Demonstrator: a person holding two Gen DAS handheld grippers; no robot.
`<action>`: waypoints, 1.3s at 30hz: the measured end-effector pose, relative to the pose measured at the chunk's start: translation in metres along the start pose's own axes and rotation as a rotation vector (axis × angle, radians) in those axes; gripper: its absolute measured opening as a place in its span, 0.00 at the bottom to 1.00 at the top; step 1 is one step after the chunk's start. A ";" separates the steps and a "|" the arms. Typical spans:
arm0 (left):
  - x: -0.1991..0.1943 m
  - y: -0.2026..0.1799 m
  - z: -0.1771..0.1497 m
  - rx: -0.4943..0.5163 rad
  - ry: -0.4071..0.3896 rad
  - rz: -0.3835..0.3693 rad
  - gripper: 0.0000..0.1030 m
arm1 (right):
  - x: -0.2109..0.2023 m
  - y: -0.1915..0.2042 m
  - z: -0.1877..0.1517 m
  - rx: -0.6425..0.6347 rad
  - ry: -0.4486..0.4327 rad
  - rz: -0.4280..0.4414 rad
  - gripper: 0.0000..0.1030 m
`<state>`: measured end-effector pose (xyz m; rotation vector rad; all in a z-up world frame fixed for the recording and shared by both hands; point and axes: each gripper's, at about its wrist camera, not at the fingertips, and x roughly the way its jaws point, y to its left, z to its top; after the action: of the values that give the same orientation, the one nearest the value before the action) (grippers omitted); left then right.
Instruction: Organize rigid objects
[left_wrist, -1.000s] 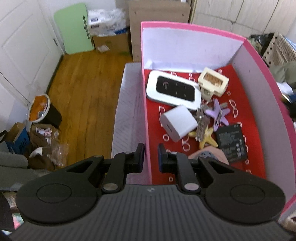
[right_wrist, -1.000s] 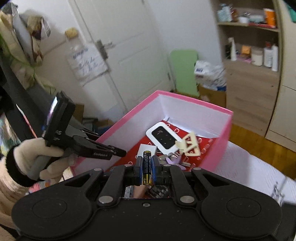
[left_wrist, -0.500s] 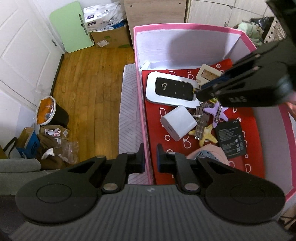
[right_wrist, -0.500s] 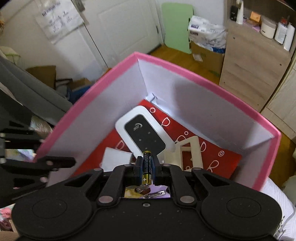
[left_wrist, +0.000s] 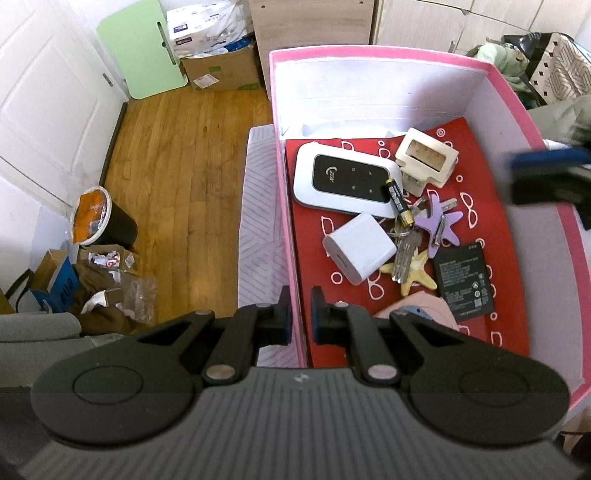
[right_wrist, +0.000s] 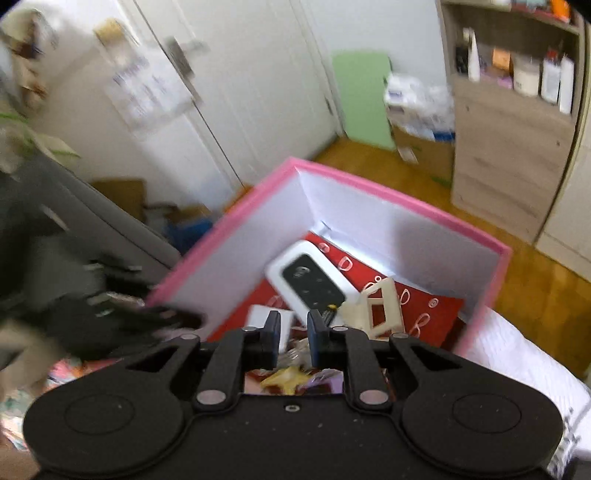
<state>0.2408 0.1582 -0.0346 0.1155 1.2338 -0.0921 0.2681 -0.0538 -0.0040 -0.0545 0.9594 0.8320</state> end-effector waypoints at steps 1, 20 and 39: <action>0.001 0.000 0.000 -0.002 0.000 0.003 0.08 | -0.016 0.000 -0.008 -0.001 -0.030 0.007 0.20; 0.002 -0.007 0.004 -0.011 0.032 0.057 0.08 | -0.093 -0.052 -0.202 0.051 0.021 -0.219 0.33; 0.004 -0.006 0.003 -0.035 0.052 0.052 0.09 | -0.076 -0.075 -0.226 -0.137 0.008 -0.220 0.55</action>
<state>0.2444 0.1516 -0.0376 0.1201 1.2826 -0.0229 0.1359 -0.2402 -0.1055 -0.2770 0.8853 0.6926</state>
